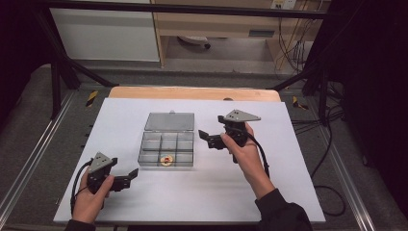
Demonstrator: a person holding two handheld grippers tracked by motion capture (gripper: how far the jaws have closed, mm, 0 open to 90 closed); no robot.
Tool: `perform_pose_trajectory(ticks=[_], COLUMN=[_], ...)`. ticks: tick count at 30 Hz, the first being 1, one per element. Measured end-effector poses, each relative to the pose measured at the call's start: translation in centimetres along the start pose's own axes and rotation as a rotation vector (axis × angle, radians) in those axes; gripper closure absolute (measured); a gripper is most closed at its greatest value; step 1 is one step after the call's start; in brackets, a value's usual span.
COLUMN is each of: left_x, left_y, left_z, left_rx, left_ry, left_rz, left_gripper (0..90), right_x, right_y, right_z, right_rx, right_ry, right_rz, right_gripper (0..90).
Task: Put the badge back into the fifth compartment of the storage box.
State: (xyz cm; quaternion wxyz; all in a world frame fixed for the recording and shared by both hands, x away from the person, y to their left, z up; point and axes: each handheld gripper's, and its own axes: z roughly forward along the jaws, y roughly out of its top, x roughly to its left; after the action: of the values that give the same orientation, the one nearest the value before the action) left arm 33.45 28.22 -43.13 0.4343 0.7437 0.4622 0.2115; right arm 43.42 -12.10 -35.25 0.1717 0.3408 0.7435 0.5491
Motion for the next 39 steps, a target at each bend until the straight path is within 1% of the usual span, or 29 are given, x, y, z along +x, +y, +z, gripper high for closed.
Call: perform_pose_trajectory(ticks=[6,7,12,15,21,23,26,28,31,39], left_x=[-0.3,-0.3,-0.5,-0.5,-0.4,-0.3,-0.3,-0.3,-0.2,-0.1], left_y=[-0.3,-0.3,-0.2,-0.2,-0.2,-0.2,-0.2,-0.2,-0.2,-0.2], left_z=[-0.7,-0.8,-1.0,-0.8,-0.8,-0.7,-0.8,-0.9,-0.8,-1.0], left_rx=[-0.019,-0.023,-0.032,-0.032,-0.032,-0.032,-0.037,-0.038,-0.038,-0.052], left_ry=[-0.004,-0.006,-0.014,-0.020,-0.029,-0.032,-0.035,-0.035,-0.039,-0.042], left_rz=[-0.022,-0.025,-0.015,-0.017,-0.016,-0.023,-0.021,-0.015,-0.027,-0.035], left_gripper=[7.3,7.2,7.2,7.0,7.0,6.8,6.9,6.8,6.8,6.9], right_x=[-1.0,-1.2,-1.8,-2.2,-2.7,-2.9,-3.2,-3.5,-3.9,-4.6], right_y=[-0.3,-0.3,-0.4,-0.5,-0.5,-0.5,-0.5,-0.6,-0.9,-2.5], right_z=[-1.3,-1.5,-2.6,-3.1,-4.3,-4.8,-5.7,-6.3,-7.2,-9.0], right_rx=[-0.015,-0.012,-0.003,0.001,0.005,0.002,-0.005,-0.005,-0.010,-0.027], right_ry=[-0.019,-0.022,-0.041,-0.046,-0.071,-0.078,-0.091,-0.105,-0.116,-0.139], right_rz=[0.020,0.017,0.017,0.023,0.006,0.005,0.004,-0.005,-0.008,-0.015], right_gripper=[6.6,6.7,6.7,6.3,6.5,6.5,6.7,6.8,6.8,5.6])
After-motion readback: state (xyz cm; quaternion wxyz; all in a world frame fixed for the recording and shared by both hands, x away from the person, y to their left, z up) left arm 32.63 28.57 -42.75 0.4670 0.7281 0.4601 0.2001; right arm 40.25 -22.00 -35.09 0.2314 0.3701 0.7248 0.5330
